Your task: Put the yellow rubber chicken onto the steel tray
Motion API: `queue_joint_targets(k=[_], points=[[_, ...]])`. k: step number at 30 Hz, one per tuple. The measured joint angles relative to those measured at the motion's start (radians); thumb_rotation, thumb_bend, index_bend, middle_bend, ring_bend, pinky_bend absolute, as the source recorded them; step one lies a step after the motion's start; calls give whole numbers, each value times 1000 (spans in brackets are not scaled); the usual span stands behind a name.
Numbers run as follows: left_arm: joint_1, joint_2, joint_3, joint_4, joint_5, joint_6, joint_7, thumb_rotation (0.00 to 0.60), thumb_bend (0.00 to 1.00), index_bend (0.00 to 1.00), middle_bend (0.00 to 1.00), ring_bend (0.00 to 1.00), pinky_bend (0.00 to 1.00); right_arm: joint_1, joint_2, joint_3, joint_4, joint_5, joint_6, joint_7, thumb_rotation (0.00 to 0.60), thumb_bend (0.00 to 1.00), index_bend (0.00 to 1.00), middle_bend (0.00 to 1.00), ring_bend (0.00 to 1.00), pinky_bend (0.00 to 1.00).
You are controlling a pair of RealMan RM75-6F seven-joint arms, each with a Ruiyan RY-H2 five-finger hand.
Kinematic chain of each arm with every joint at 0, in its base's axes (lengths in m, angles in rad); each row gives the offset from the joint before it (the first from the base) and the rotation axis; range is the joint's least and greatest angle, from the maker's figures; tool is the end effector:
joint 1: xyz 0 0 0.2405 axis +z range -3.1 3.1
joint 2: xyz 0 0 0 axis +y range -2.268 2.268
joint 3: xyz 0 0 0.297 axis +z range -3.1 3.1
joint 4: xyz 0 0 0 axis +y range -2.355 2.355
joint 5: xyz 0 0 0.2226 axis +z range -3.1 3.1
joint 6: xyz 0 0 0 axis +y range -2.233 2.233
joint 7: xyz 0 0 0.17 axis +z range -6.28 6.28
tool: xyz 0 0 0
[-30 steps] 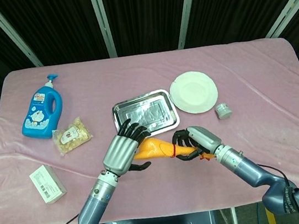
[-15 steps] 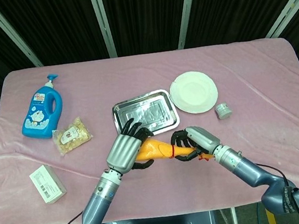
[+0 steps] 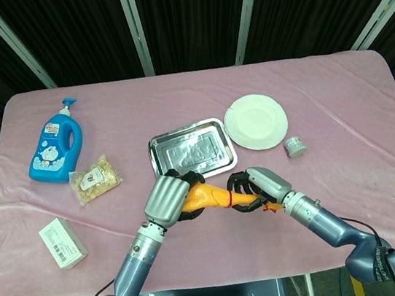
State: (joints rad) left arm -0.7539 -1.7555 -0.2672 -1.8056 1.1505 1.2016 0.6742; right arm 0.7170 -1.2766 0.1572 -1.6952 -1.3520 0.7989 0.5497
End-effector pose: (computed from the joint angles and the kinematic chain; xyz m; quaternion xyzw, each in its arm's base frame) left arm -0.0299 0.3250 -0.0520 -0.7105 -0.3454 -0.4991 0.3561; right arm -0.1600 -0.3663 0.0167 0.6347 -0.6092 0.4422 0.1745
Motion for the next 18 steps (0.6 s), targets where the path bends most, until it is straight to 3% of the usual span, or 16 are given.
queue_joint_targets(k=[1,4,7,11,18], points=[[0,0,1,1,-1,1,-1,600,449,722,724,610,389,0,0,0,1,0,0,1,600,673,940,730,737,846],[0,2,4,2,-4,3,-3,600,173,467,569,498,389,-1,-2,0,5,1,-1,2,600,674,940,730,737,846],[4,10,8,-5,-8,7,-3,600,30,271,410,355,381,-1,-4,1,11,3,-2,5,600,676,940,730,737,846],[6,22,9,-19,-16,17,3,600,9,166,305,267,358,-2,-5,1,19,5,-4,8,600,679,940,730,737,846],[2,30,7,-20,-19,19,0,600,9,154,289,256,357,-3,-3,3,20,5,-4,11,600,683,940,730,737,846]])
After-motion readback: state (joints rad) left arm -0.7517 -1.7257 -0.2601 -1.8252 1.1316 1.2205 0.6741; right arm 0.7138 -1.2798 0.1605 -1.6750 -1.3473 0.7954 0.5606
